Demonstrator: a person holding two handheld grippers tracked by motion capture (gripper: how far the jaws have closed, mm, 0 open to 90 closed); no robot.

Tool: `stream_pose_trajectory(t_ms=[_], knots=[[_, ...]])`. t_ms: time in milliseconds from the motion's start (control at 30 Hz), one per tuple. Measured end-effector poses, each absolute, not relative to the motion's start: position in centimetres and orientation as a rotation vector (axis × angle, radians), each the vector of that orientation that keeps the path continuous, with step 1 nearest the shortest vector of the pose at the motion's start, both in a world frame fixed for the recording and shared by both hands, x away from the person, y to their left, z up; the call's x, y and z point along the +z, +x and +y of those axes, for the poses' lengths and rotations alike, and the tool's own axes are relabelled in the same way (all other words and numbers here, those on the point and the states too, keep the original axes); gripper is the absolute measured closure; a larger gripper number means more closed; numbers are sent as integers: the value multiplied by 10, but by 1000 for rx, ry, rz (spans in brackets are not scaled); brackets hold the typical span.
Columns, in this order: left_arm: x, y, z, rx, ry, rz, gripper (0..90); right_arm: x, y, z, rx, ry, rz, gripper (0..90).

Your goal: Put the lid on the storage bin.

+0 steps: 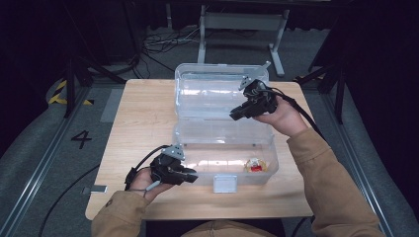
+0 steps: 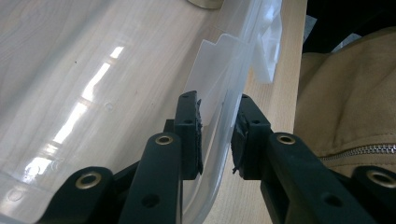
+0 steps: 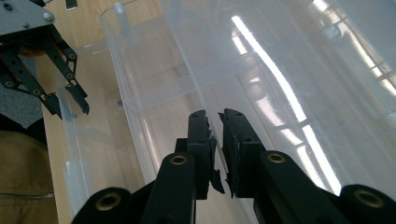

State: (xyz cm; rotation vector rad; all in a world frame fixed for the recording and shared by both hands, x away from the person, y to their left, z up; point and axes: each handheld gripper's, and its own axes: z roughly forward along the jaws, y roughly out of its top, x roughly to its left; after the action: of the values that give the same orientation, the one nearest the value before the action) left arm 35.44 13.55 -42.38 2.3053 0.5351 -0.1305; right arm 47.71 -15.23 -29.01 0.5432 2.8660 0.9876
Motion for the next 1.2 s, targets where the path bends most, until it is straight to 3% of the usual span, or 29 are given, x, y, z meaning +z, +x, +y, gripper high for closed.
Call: stream_pose_trajectory(t_ms=[1200], knots=[[-424, 355, 136, -132, 2301, 530, 748, -292, 439, -150, 958, 441, 2870, 831]])
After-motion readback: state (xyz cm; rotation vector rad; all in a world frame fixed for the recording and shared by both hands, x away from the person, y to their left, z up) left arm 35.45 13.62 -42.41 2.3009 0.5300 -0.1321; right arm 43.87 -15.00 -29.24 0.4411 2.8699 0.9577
